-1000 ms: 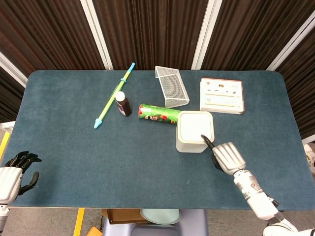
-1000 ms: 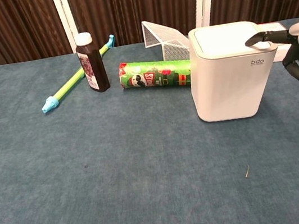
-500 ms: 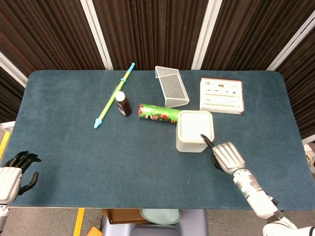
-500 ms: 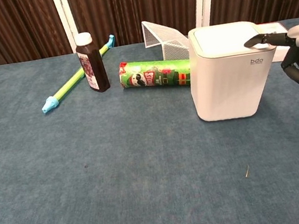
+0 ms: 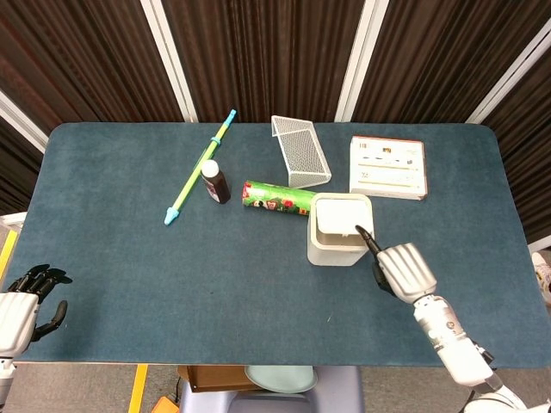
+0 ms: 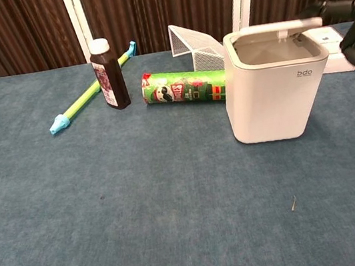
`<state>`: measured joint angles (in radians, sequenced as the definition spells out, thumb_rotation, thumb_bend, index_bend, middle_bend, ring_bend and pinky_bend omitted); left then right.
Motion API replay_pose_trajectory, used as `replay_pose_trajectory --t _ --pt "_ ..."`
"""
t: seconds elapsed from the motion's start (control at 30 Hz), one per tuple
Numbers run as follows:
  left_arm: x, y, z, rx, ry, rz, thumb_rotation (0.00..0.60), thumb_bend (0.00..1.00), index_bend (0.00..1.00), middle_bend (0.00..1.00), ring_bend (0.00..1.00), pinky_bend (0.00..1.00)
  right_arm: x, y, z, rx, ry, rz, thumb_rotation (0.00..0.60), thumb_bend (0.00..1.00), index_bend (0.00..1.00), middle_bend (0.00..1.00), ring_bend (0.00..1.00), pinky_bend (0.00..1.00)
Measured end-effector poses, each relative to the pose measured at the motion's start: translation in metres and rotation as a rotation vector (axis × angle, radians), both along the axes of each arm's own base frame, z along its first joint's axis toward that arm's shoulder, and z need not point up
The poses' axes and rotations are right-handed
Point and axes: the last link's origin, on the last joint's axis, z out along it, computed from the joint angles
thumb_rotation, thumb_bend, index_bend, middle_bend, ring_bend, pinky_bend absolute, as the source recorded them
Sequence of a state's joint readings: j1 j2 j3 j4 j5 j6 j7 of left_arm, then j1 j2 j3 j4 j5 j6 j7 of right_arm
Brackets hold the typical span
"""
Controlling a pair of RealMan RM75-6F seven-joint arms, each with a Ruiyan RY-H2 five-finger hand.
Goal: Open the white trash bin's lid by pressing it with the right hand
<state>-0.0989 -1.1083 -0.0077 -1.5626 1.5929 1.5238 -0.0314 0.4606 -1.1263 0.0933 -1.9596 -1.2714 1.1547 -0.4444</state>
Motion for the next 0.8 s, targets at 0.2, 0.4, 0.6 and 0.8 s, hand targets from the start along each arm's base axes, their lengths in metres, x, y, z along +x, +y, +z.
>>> replay_pose_trajectory --t 0.2,0.4,0.6,0.8 --pt "0.000 0.000 0.000 0.000 0.000 0.000 0.600 0.47 0.37 0.29 0.18 0.36 -0.002 0.006 0.024 -0.146 -0.042 0.035 0.600 0.66 0.06 0.63 0.66 0.76" --pt "0.001 0.000 -0.001 -0.003 -0.004 0.000 0.600 0.47 0.37 0.29 0.18 0.36 -0.022 0.022 0.052 -0.283 -0.095 0.030 0.600 0.29 0.09 0.29 0.25 0.43" --pt "0.001 0.000 -0.002 -0.007 0.000 -0.003 0.600 0.47 0.37 0.29 0.18 0.36 -0.053 0.026 0.060 -0.225 -0.063 -0.064 0.600 0.16 0.10 0.15 0.06 0.22" --pt "-0.001 0.001 -0.002 -0.008 -0.003 0.009 0.600 0.47 0.37 0.29 0.18 0.36 -0.089 0.020 0.054 -0.150 0.031 -0.163 0.600 0.16 0.22 0.19 0.10 0.18"
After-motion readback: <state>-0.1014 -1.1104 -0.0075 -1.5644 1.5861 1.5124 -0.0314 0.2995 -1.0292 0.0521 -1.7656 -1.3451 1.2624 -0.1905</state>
